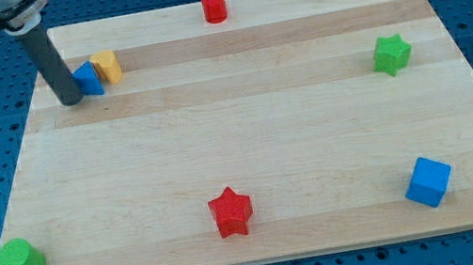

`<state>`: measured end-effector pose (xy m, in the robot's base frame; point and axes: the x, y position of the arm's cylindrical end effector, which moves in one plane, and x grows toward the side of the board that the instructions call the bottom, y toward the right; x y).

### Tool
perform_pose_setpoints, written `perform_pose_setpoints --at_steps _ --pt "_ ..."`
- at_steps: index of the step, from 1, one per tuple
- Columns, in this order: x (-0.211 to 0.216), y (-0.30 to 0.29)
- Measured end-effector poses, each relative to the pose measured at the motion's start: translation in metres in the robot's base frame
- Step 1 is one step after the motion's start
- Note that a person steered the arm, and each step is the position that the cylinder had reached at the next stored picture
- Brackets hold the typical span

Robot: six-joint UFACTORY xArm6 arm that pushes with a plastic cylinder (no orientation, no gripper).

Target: Slide the blue triangle to the top left

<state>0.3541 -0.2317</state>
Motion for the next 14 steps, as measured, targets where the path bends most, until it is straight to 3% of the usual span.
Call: perform_pose_setpoints --at_steps 2,3,6,8,9,11,14 --pt "0.022 0.031" --pt "0.003 0.059" --pt "-0.007 0.025" --pt "0.02 0.024" --pt "0.014 0.015" --pt "-0.054 0.015" --pt "-0.021 0.001"
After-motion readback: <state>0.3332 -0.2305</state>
